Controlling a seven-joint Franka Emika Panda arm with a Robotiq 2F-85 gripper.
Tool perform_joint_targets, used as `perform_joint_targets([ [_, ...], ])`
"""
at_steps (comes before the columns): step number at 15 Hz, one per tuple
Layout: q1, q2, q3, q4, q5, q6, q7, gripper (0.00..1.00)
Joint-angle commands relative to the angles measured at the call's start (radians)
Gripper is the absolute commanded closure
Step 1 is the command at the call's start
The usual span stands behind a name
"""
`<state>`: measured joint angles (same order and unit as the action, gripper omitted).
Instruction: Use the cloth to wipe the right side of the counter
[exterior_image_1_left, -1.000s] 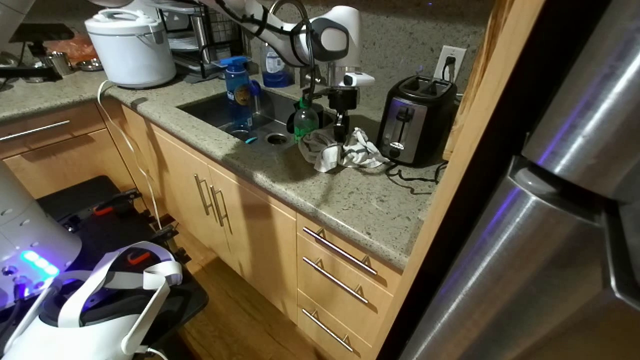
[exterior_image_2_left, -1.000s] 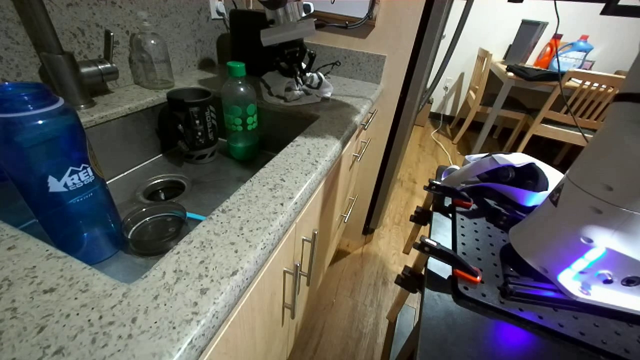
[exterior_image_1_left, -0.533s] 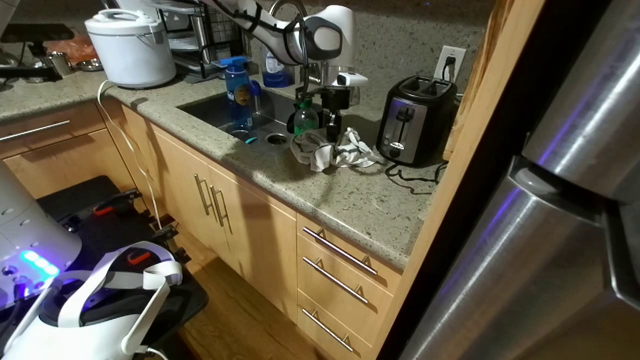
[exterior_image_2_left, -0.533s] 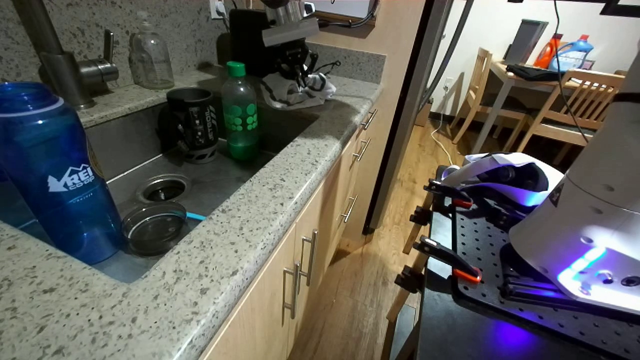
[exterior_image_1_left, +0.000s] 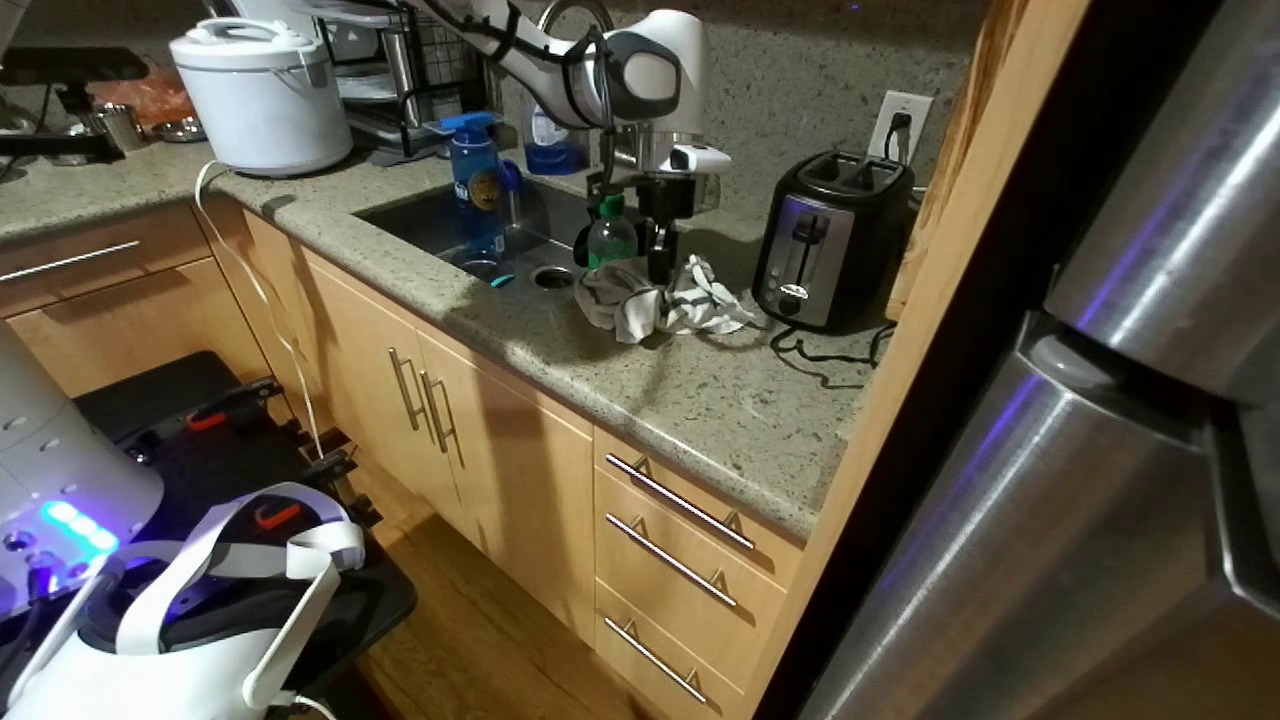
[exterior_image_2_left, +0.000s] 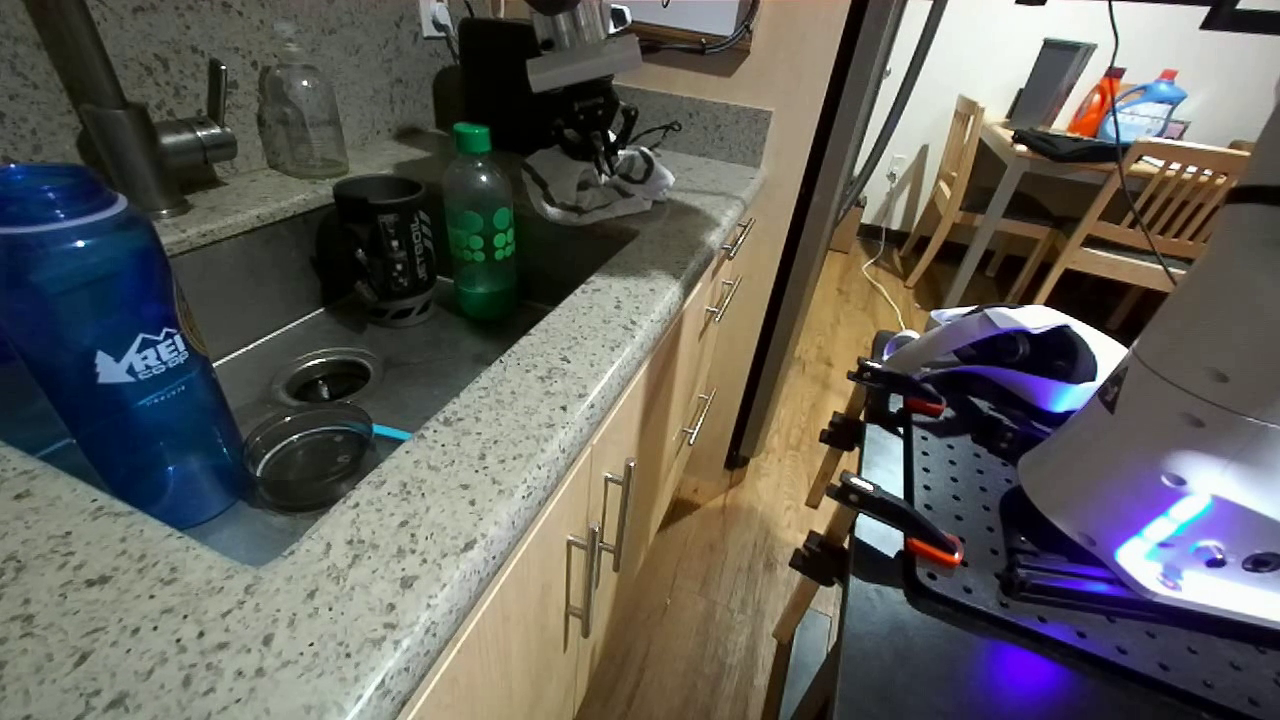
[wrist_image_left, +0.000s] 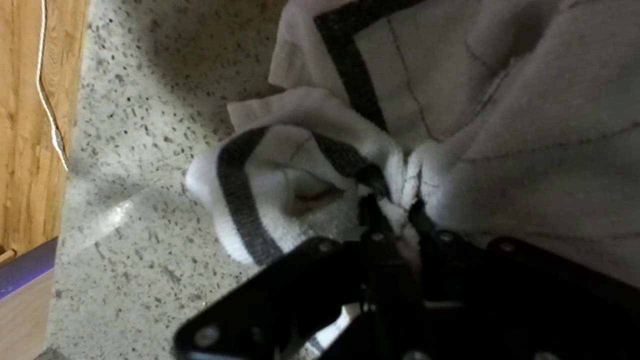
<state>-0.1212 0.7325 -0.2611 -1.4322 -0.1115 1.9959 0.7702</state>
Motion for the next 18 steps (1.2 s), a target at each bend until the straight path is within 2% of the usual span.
perform_joint_targets([
  [1,0.008,-0.031,0.021,-0.094,0.018,0.009,-0.028,0.97],
  [18,0.085,-0.132,0.023,-0.276,-0.084,0.105,-0.084,0.97],
])
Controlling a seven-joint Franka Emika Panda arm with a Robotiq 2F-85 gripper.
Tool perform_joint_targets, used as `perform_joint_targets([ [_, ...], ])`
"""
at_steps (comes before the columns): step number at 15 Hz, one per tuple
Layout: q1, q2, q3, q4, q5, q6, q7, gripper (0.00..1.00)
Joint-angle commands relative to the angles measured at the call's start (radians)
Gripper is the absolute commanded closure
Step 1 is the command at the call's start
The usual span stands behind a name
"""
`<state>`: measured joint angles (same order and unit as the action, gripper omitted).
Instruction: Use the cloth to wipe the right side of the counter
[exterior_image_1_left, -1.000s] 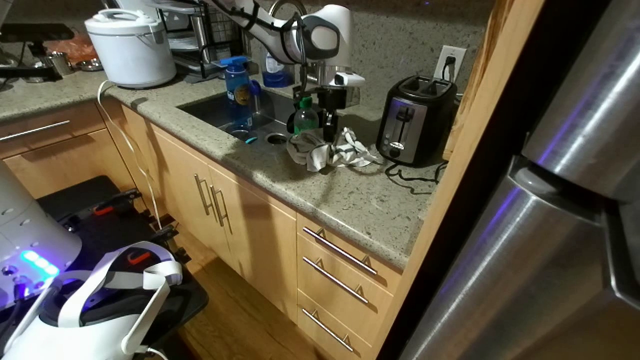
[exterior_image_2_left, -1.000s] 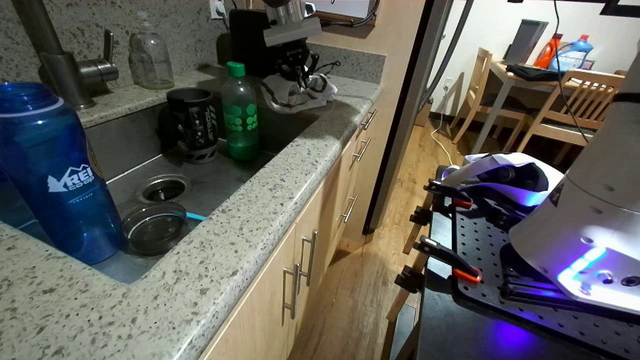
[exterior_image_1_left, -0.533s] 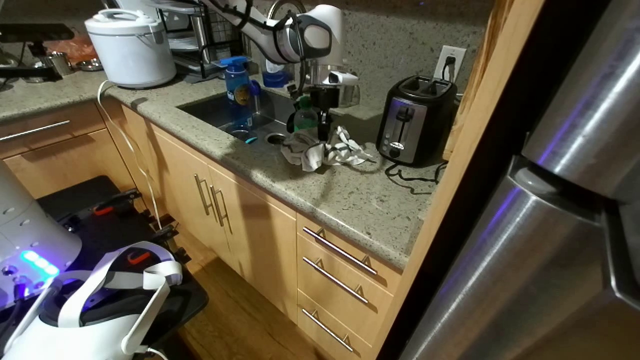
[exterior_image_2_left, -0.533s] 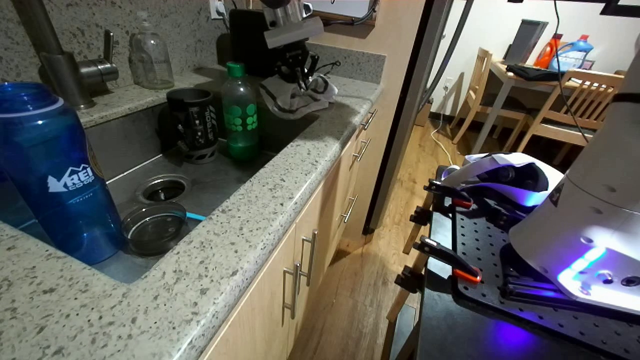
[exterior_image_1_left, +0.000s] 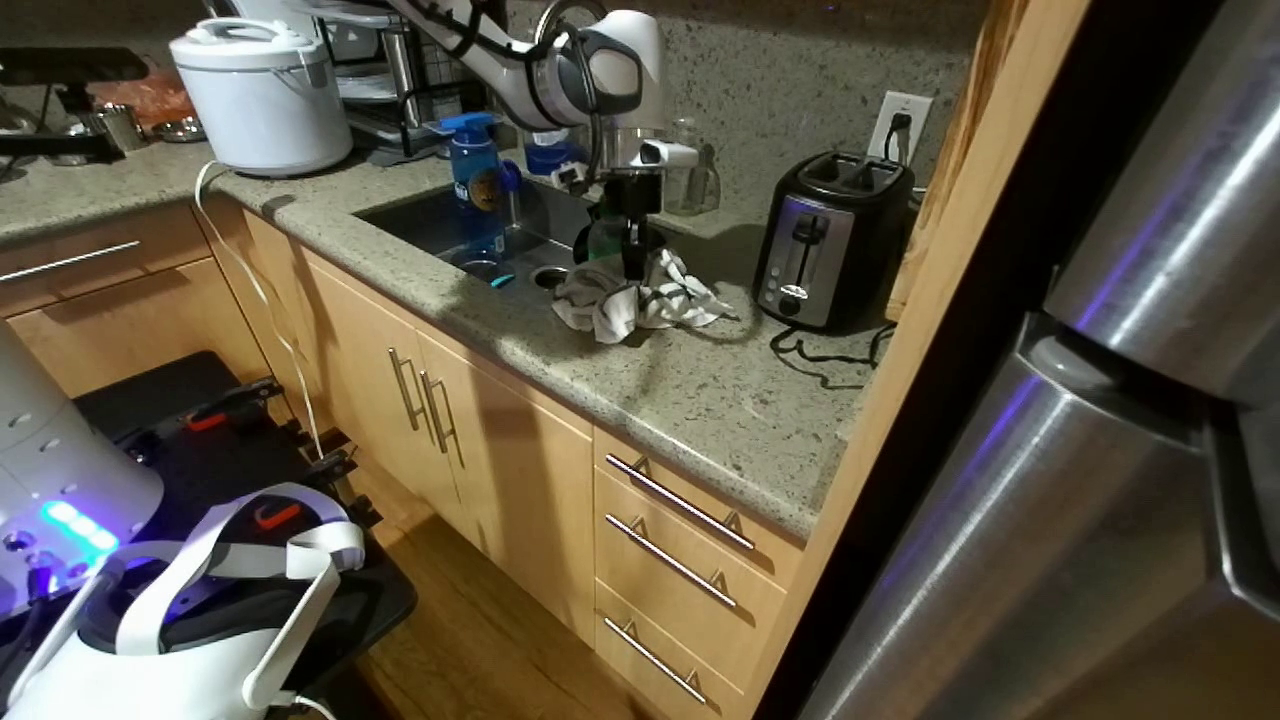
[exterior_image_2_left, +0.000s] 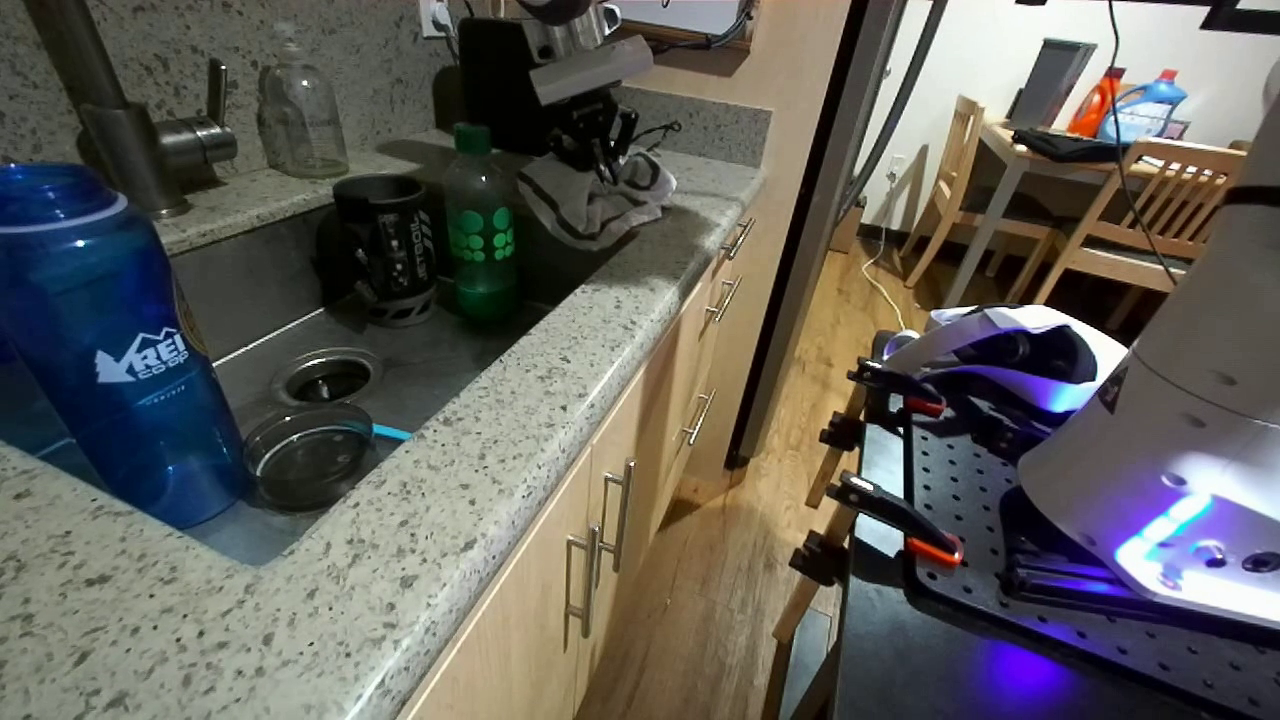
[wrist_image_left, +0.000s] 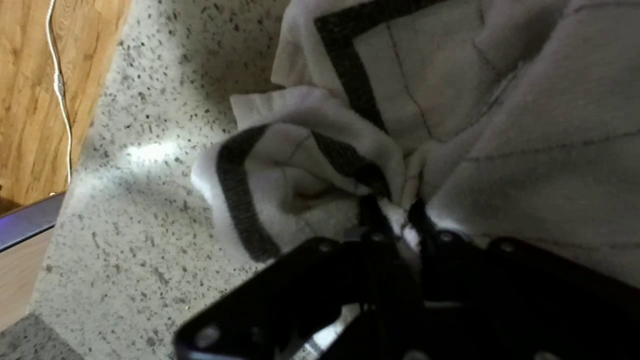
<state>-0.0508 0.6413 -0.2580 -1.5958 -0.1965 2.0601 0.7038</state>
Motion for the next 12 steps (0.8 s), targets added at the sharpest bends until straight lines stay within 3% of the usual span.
perform_joint_targets([
  [1,0.017,-0.047,0.021,-0.122,-0.001,0.047,-0.024,0.97],
  [12,0.033,-0.086,0.026,-0.184,-0.009,0.067,-0.036,0.97],
])
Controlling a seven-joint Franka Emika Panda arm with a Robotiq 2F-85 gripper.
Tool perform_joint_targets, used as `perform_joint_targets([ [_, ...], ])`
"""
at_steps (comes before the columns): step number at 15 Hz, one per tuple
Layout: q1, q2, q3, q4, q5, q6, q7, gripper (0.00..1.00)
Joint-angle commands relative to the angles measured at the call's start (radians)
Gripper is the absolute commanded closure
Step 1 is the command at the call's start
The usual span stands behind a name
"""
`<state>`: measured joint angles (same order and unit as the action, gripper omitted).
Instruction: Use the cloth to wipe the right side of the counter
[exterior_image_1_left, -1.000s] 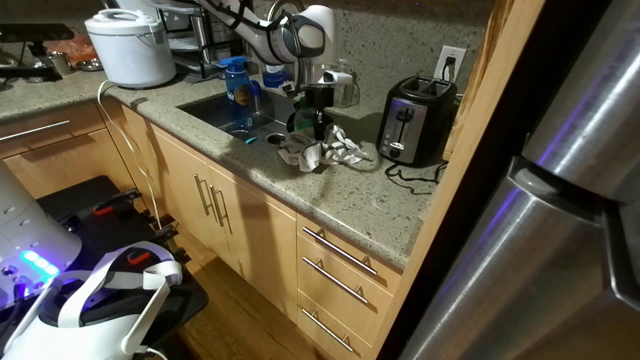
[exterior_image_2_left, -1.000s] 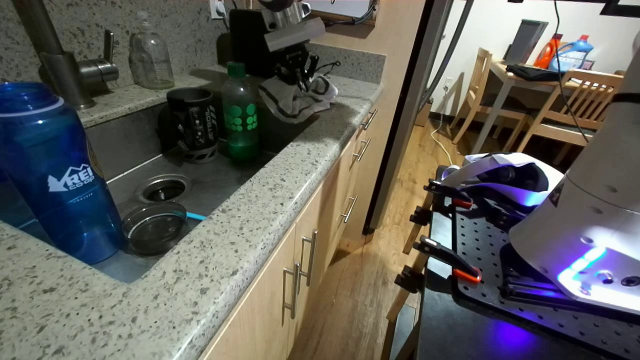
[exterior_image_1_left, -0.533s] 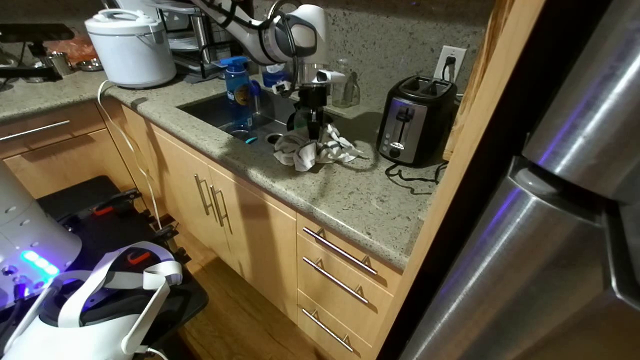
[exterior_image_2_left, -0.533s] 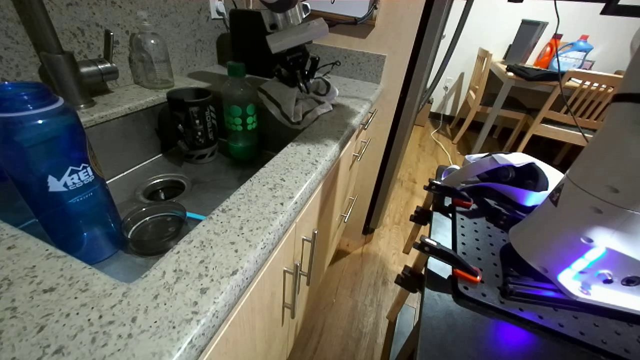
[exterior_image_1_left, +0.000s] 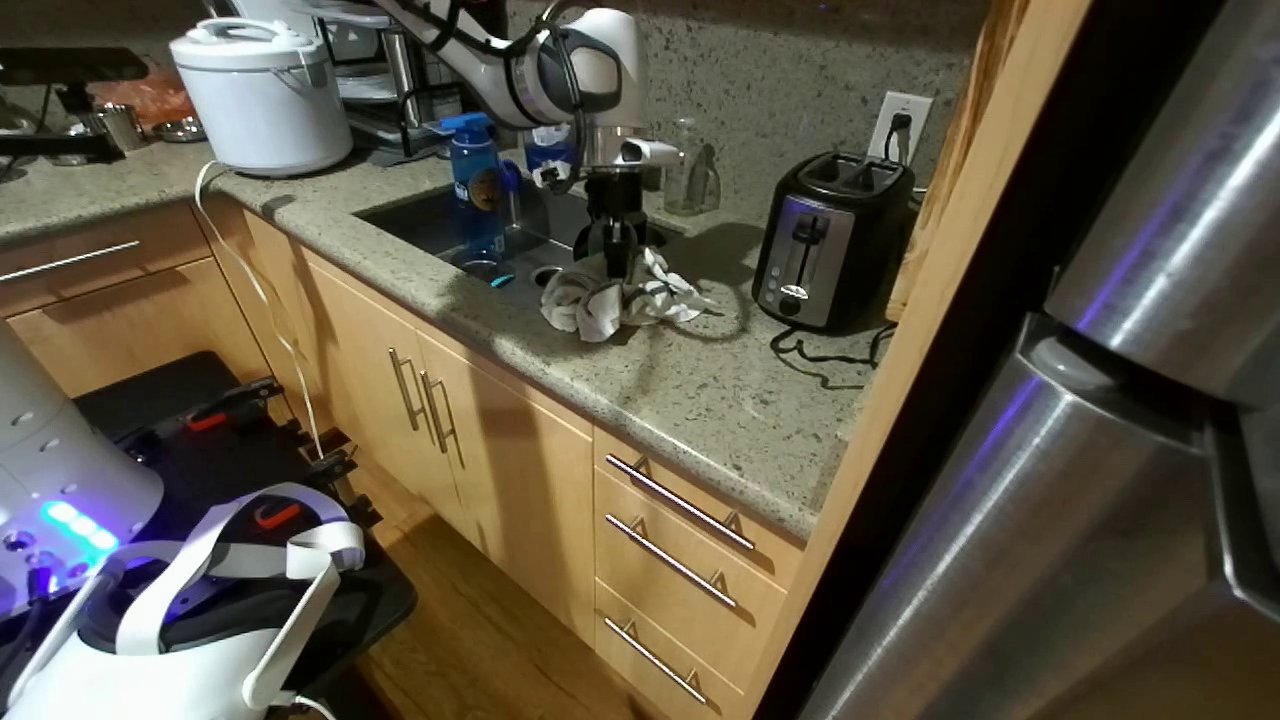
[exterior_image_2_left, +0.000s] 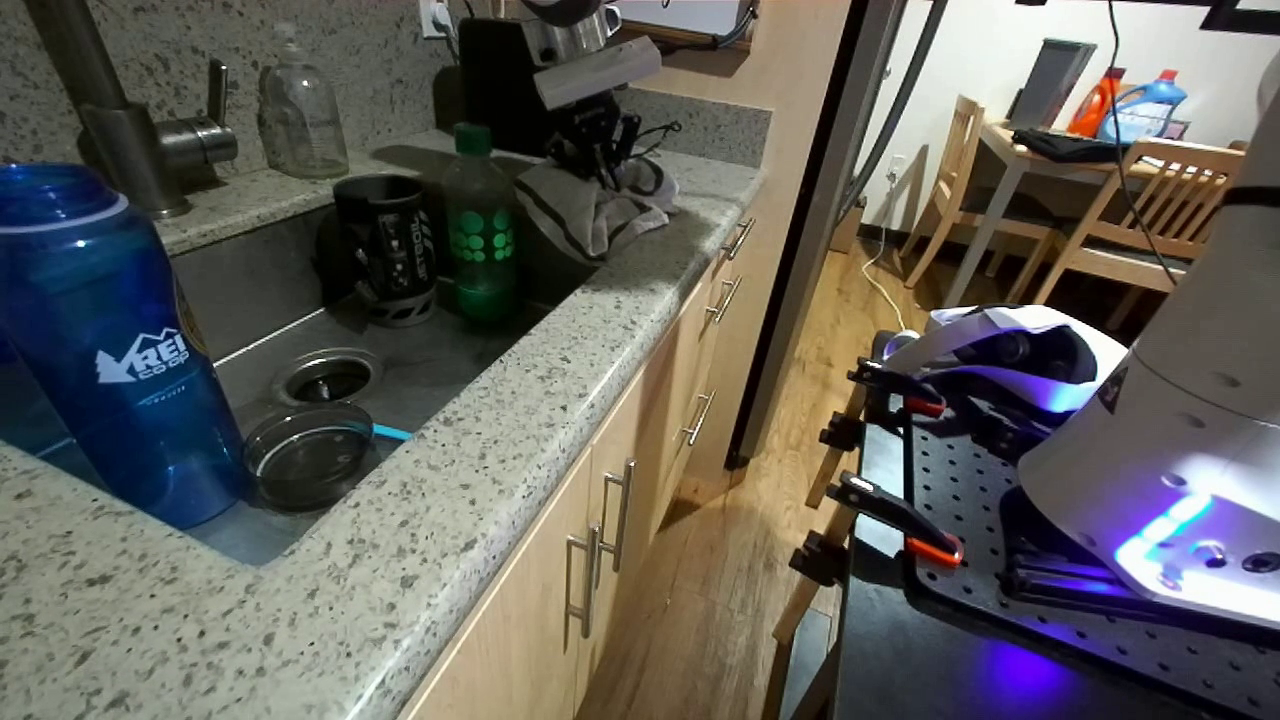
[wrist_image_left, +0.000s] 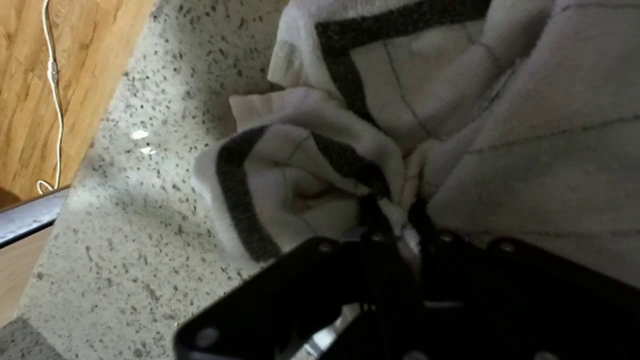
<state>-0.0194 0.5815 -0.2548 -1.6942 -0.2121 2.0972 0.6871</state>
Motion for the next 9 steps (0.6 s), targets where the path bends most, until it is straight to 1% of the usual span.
perform_joint_targets([
  [1,0.002,-0.029,0.023,-0.09,0.006,0.032,-0.019,0.97],
  [9,-0.001,-0.033,0.026,-0.089,0.011,0.029,-0.042,0.97],
])
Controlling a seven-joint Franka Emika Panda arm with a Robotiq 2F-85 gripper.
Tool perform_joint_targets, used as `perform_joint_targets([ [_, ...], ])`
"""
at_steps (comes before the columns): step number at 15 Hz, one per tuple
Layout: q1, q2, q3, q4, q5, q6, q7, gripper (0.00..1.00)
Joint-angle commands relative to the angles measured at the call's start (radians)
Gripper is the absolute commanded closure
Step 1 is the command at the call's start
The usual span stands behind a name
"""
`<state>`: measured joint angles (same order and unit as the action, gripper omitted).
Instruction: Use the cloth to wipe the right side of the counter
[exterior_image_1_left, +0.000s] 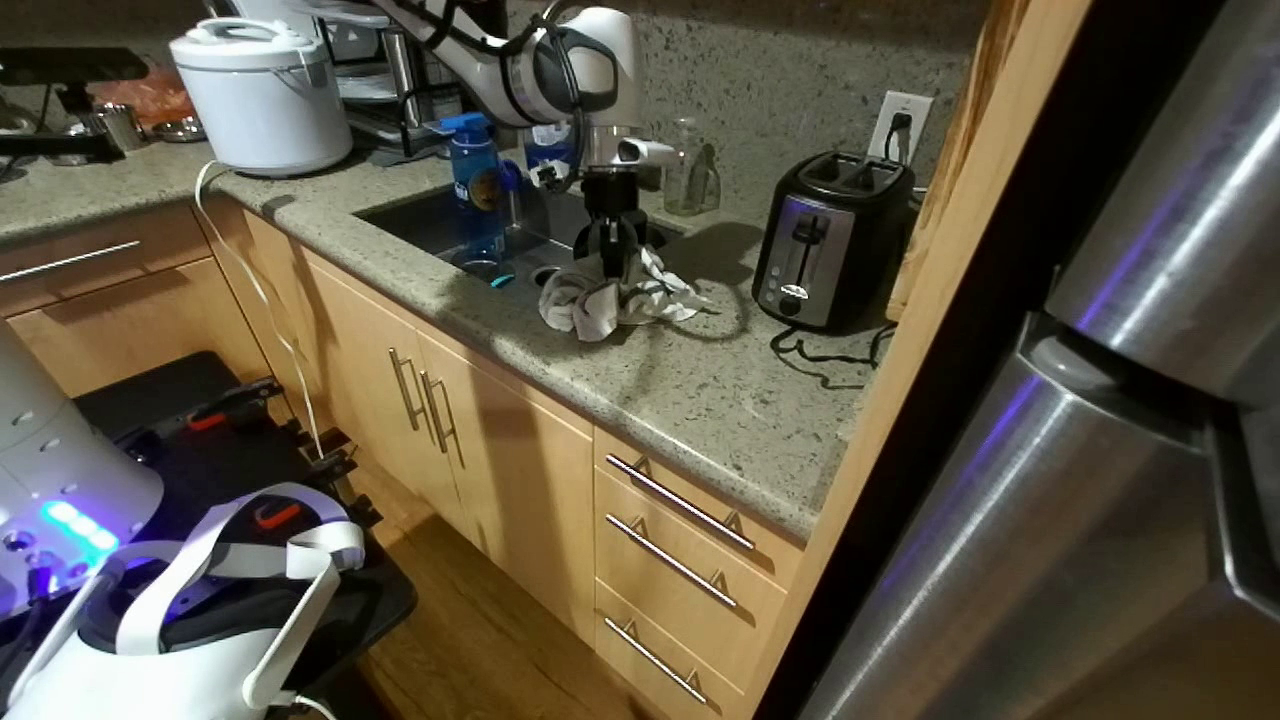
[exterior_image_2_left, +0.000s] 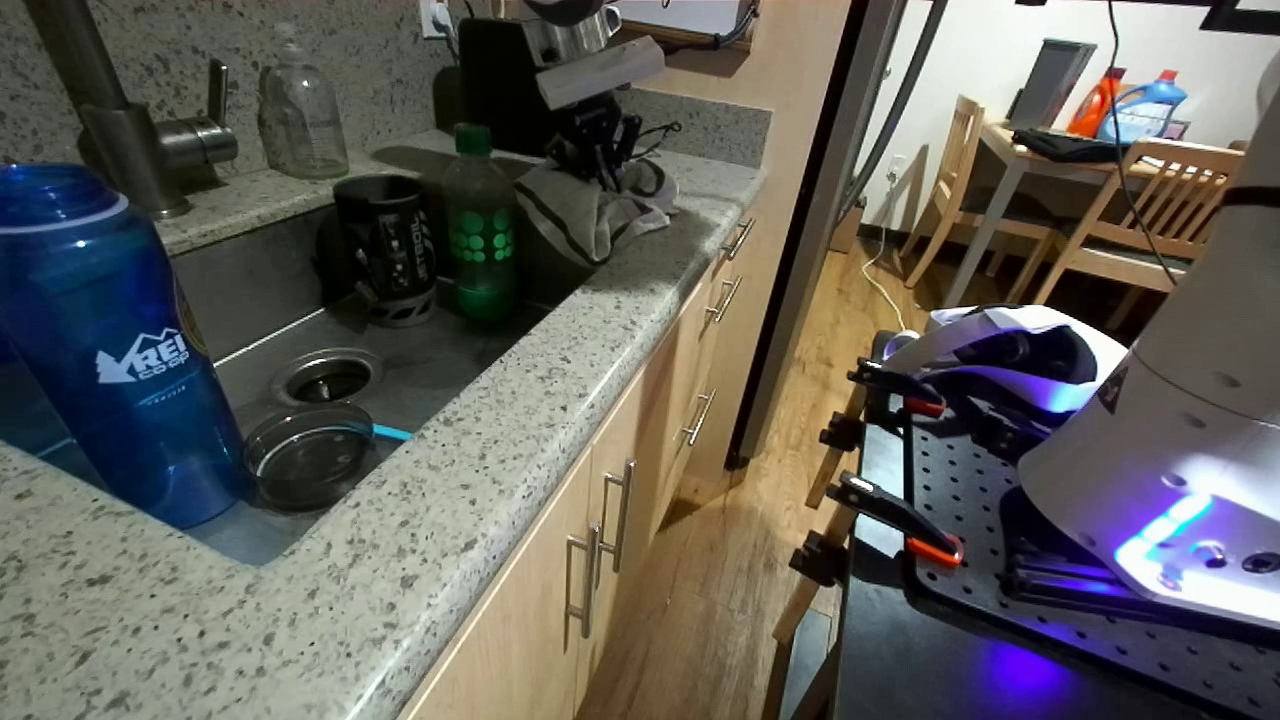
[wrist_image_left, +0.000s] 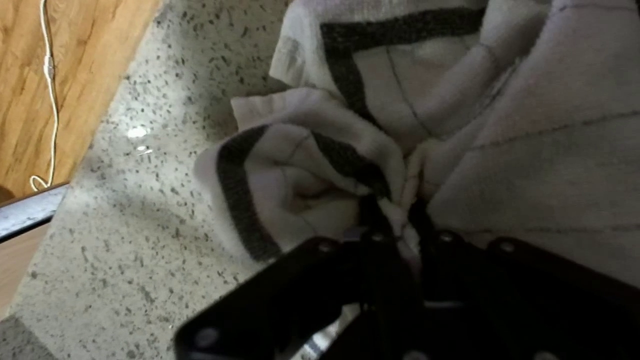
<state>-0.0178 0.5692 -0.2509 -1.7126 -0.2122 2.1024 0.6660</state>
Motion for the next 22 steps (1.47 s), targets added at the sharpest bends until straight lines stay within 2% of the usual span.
perform_joint_targets([
  [1,-0.001,-0.028,0.021,-0.085,0.007,0.033,-0.023,0.97],
  [12,-0.013,-0.067,0.026,-0.147,0.026,0.103,-0.07,0.95],
  [13,-0.028,-0.082,0.023,-0.111,0.048,0.045,-0.088,0.7],
  [22,-0.084,-0.211,-0.001,-0.303,0.099,0.105,-0.136,0.02],
])
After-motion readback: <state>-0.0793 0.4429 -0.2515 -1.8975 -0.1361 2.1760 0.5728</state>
